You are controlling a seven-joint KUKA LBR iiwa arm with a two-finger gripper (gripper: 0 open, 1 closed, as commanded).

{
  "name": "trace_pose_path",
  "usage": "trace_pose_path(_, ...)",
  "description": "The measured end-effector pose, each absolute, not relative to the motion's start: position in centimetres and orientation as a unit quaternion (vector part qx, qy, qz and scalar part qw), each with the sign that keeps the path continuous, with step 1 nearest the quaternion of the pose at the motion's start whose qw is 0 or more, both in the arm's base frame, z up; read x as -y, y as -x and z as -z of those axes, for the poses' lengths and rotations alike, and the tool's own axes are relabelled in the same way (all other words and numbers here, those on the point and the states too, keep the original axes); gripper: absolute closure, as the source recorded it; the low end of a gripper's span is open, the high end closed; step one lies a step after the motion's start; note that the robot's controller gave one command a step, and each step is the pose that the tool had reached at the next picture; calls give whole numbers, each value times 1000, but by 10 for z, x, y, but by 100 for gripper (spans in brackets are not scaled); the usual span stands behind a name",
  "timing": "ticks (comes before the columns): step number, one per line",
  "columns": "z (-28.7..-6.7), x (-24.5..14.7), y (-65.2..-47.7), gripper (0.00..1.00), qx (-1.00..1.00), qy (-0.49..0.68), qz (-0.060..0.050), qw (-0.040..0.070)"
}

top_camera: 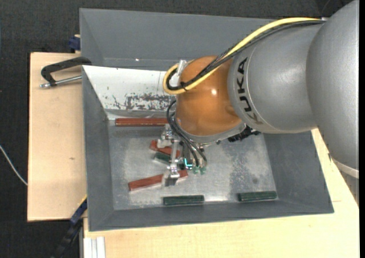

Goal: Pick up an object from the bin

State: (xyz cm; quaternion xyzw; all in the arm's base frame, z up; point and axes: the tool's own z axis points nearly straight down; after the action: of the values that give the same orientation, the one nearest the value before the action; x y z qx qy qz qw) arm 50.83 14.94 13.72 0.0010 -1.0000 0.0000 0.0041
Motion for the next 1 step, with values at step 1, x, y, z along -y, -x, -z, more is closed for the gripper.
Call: trace_pose_path(1, -141, -149, -510, 0, 1000, 0, 0, 1)
